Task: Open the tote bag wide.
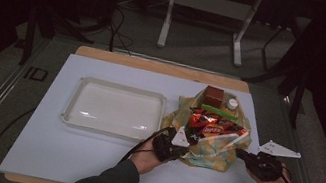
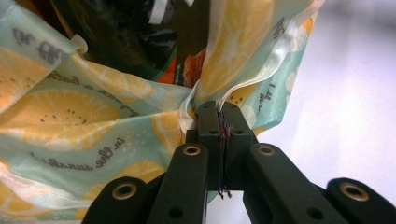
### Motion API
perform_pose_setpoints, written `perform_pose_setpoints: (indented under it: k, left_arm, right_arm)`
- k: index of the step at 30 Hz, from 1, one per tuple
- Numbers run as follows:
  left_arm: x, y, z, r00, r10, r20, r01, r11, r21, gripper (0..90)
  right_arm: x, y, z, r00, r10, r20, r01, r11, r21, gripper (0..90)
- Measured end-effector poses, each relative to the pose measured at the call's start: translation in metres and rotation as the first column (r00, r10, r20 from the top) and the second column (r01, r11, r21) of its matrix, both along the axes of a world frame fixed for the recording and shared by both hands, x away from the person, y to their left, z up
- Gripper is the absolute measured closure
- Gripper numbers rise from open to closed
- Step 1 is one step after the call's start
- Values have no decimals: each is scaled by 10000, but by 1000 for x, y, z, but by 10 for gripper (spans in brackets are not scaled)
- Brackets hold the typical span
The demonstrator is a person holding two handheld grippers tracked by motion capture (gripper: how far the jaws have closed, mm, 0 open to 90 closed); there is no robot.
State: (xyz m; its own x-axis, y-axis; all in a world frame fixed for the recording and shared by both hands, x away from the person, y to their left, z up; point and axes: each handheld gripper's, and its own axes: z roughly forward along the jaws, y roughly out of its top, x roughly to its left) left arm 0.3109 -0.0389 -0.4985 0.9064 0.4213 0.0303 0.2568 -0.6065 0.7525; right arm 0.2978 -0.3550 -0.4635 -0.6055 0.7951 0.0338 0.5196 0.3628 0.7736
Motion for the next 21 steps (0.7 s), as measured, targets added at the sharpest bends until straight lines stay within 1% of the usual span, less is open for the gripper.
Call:
perform_pose_setpoints:
  k: [3, 5, 7, 8, 9, 10, 11, 13, 15, 17, 18, 19, 20, 21]
  left_arm:
    - [0, 1, -1, 10000, 44, -29, -44, 10000, -53, 879]
    - [0, 1, -1, 10000, 75, 0, -75, 10000, -53, 878]
    - [0, 1, -1, 9999, 124, 21, -123, 9999, -94, 876]
    - [0, 2, 0, 9999, 127, 37, -127, 9998, -125, 876]
    - [0, 2, 0, 9999, 130, 37, -130, 9998, -134, 876]
    - [0, 2, 0, 9999, 142, 51, -141, 9998, -142, 875]
    - [0, 2, 0, 9999, 157, 60, -156, 9998, -153, 875]
    - [0, 2, 0, 9998, 170, 74, -169, 9998, -141, 874]
    - [0, 2, 0, 9998, 199, 72, -198, 9997, -165, 873]
    - [0, 2, 0, 9997, 226, 69, -224, 9995, -203, 873]
    - [0, 2, 0, 9997, 229, 70, -228, 9995, -213, 872]
    - [0, 2, 0, 9997, 250, 62, -249, 9994, -241, 872]
    - [0, 2, 0, 9997, 258, 55, -257, 9994, -248, 872]
    - [0, 2, 0, 9996, 261, 49, -259, 9993, -260, 872]
  right_arm:
    - [3, -5, -12, 9992, -213, -352, 207, 9997, -162, 900]
    - [3, -8, -16, 9986, -249, -476, 246, 9997, -75, 900]
    - [5, -10, -19, 9977, -385, -558, 368, 9989, -306, 900]
    - [5, -11, -20, 9972, -447, -606, 432, 9987, -253, 900]
    - [4, -11, -20, 9976, -395, -561, 393, 9992, -48, 900]
    - [4, -12, -17, 9985, -341, -426, 347, 9993, 147, 900]
    - [3, -12, -14, 9988, -353, -332, 361, 9990, 250, 878]
    - [0, -10, -6, 9998, -146, -92, 149, 9996, 247, 813]
    - [-4, -10, 2, 9999, -66, 121, 63, 9997, 255, 734]
    - [-7, -11, 9, 9997, 101, 209, -108, 9994, 338, 664]
    - [-9, -11, 13, 9995, 189, 235, -198, 9992, 360, 662]
    - [-11, -12, 17, 9988, 456, 194, -465, 9977, 501, 650]
    - [-13, -11, 21, 9977, 633, 221, -644, 9965, 536, 617]
    - [-16, -11, 25, 9972, 654, 352, -669, 9968, 438, 580]
